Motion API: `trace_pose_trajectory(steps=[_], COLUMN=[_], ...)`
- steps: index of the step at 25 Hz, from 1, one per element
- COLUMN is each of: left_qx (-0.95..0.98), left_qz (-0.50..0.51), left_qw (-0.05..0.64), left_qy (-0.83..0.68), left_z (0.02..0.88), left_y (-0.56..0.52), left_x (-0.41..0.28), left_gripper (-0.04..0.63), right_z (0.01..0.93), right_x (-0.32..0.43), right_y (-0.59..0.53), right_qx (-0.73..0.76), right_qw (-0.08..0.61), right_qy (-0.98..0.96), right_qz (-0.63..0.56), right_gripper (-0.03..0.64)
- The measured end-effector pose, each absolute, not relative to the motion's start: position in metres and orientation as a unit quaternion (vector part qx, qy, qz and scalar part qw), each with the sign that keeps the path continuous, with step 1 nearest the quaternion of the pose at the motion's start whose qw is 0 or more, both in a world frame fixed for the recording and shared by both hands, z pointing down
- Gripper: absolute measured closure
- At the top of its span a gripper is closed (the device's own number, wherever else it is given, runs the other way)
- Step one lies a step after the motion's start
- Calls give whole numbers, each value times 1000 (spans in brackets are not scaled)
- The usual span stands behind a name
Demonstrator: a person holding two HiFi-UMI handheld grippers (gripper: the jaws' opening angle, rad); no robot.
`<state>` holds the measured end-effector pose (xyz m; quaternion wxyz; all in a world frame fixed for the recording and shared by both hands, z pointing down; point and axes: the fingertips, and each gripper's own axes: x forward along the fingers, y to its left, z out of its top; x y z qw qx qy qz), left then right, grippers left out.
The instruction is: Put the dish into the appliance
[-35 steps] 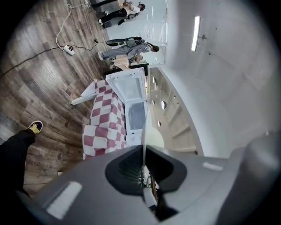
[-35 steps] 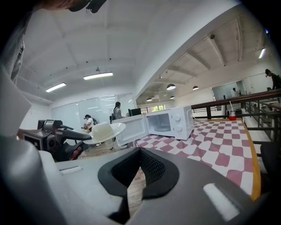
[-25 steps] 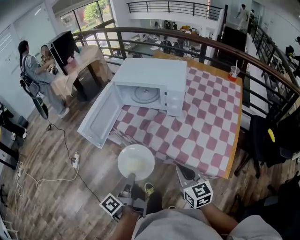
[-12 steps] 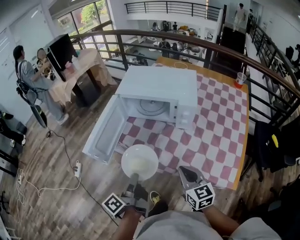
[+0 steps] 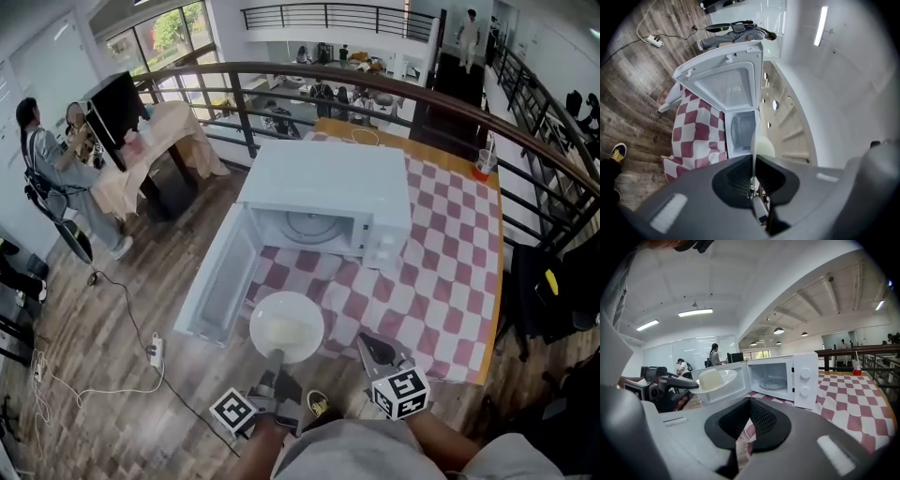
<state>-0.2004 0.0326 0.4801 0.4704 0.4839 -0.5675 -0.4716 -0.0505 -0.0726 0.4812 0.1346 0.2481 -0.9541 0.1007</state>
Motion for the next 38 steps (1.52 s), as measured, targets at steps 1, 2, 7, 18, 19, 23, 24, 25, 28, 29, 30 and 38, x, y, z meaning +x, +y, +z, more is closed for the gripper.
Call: trace_pose_trajectory(steps=[1, 2, 7, 18, 19, 23, 24, 25, 28, 29, 30, 38], left_qx=[487, 488, 498, 509, 509, 507, 508, 510, 508, 506, 505, 513], left_qz=[-470, -470, -464, -457, -457, -453, -451, -450, -454, -455, -457, -449], left_qw=[473, 476, 486, 486, 487, 489, 489, 489, 493, 494, 494, 497], left_qy=[-564, -561, -549, -543, -542, -546, -547, -546, -541, -541, -540, -537], left_z=[481, 481, 484, 487, 488, 491, 492, 493, 494, 493, 493, 490], left_y=[30, 28, 20, 16, 16, 20, 21, 20, 16, 15, 13, -10], left_x=[-203, -205, -219, -248, -249, -253, -254, -254, -253, -253, -254, -260], left_gripper=[580, 580, 580, 580, 580, 580, 580, 580, 580, 580, 578, 578], right_z=[481, 481, 484, 476, 475, 475, 476, 476, 474, 473, 472, 472], right_x=[-54, -58, -75, -94, -93, -92, -92, -91, -91, -92, -93, -88], right_y=[-74, -76, -79, -83, -84, -84, -84, -85, -90, -93, -97, -128], right_qx=[251, 253, 265, 283, 286, 290, 292, 294, 298, 297, 297, 306], right_qw=[134, 134, 134, 130, 130, 136, 137, 137, 133, 132, 131, 137], right_qy=[-953, -953, -950, -946, -946, -944, -943, -942, -942, -943, -943, -939], right_qz=[100, 99, 99, 83, 83, 82, 82, 81, 76, 74, 72, 70], right_gripper=[620, 620, 618, 618, 618, 618, 618, 620, 618, 618, 618, 618])
